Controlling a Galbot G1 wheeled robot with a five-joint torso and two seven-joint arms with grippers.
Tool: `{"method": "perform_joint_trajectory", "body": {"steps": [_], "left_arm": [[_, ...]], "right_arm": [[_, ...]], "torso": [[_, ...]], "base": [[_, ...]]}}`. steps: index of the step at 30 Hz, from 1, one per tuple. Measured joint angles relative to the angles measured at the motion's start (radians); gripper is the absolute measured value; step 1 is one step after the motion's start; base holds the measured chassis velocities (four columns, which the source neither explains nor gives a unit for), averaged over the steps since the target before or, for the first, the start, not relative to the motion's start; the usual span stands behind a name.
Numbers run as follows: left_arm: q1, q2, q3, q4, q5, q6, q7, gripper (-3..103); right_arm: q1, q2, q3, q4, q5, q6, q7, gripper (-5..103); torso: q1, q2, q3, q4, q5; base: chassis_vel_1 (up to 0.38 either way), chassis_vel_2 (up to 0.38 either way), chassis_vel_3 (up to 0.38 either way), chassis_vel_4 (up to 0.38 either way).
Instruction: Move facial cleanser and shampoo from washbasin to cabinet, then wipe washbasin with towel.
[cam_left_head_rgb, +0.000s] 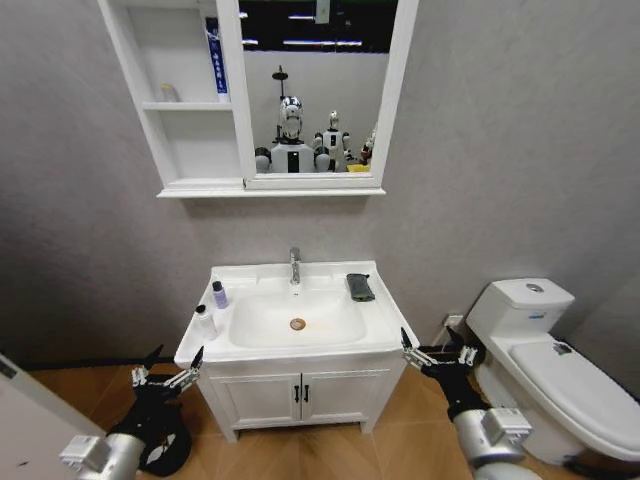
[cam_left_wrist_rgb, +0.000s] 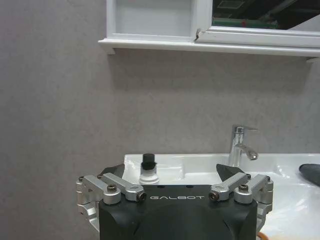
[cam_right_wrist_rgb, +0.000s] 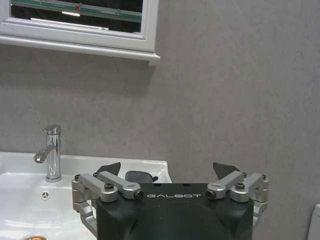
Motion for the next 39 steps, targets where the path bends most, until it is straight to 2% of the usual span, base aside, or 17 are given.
{"method": "perform_joint_trajectory", "body": {"steps": [1, 3, 6, 9, 10, 13, 16, 23, 32, 39], "left_arm": [[0.000, 0.000, 0.000, 0.000, 0.000, 0.000, 0.000, 100], [-0.036, 0.001, 0.017, 0.019, 0.050, 0.013, -0.033, 100], [-0.064, 0.011, 0.032, 0.040, 0.076, 0.022, -0.053, 100], [-0.153, 0.067, 0.083, 0.086, 0.074, 0.083, -0.127, 100], [-0.153, 0.067, 0.083, 0.086, 0.074, 0.083, -0.127, 100], [-0.245, 0.138, 0.146, 0.141, 0.075, 0.132, -0.167, 100], [-0.263, 0.149, 0.190, 0.167, 0.085, 0.148, -0.174, 100], [-0.294, 0.113, 0.282, 0.254, 0.133, 0.128, -0.182, 100], [-0.388, 0.043, 0.324, 0.352, 0.167, 0.083, -0.247, 100], [-0.424, 0.015, 0.329, 0.379, 0.166, 0.078, -0.259, 100]], "right_arm": [[0.000, 0.000, 0.000, 0.000, 0.000, 0.000, 0.000, 100], [0.028, -0.013, 0.000, -0.033, 0.017, -0.014, 0.002, 100], [0.041, -0.024, 0.003, -0.054, 0.030, -0.016, 0.001, 100], [0.066, -0.057, 0.016, -0.098, 0.065, -0.016, -0.003, 100], [0.066, -0.057, 0.016, -0.098, 0.065, -0.016, -0.003, 100], [0.107, -0.089, 0.020, -0.139, 0.102, -0.017, -0.003, 100], [0.134, -0.099, 0.014, -0.164, 0.108, -0.018, -0.003, 100], [0.185, -0.123, 0.020, -0.190, 0.127, -0.017, -0.007, 100], [0.187, -0.158, 0.039, -0.177, 0.149, -0.011, -0.007, 100], [0.183, -0.166, 0.038, -0.171, 0.150, 0.001, -0.021, 100]], "torso": [[0.000, 0.000, 0.000, 0.0000, 0.0000], [0.000, 0.000, 0.000, 0.0007, 0.0004], [0.000, 0.000, 0.000, 0.0003, 0.0002], [0.000, 0.000, 0.000, -0.0002, 0.0002], [0.000, 0.000, 0.000, -0.0002, 0.0002], [0.001, 0.000, 0.000, -0.0005, 0.0003], [0.001, 0.000, 0.000, -0.0002, 0.0005], [0.001, 0.000, 0.000, 0.0001, 0.0003], [0.001, 0.000, 0.000, -0.0001, 0.0003], [0.001, 0.000, 0.000, -0.0001, 0.0004]], "base": [[0.038, -0.065, -0.056, 0.006], [0.090, -0.048, -0.043, 0.057], [0.026, -0.010, -0.014, 0.017], [0.000, 0.000, 0.000, 0.000], [0.000, 0.000, 0.000, 0.000], [0.000, 0.000, 0.000, 0.000], [0.000, 0.000, 0.000, 0.000], [0.000, 0.000, 0.000, 0.000], [0.000, 0.000, 0.000, 0.000], [0.000, 0.000, 0.000, 0.000]]}}
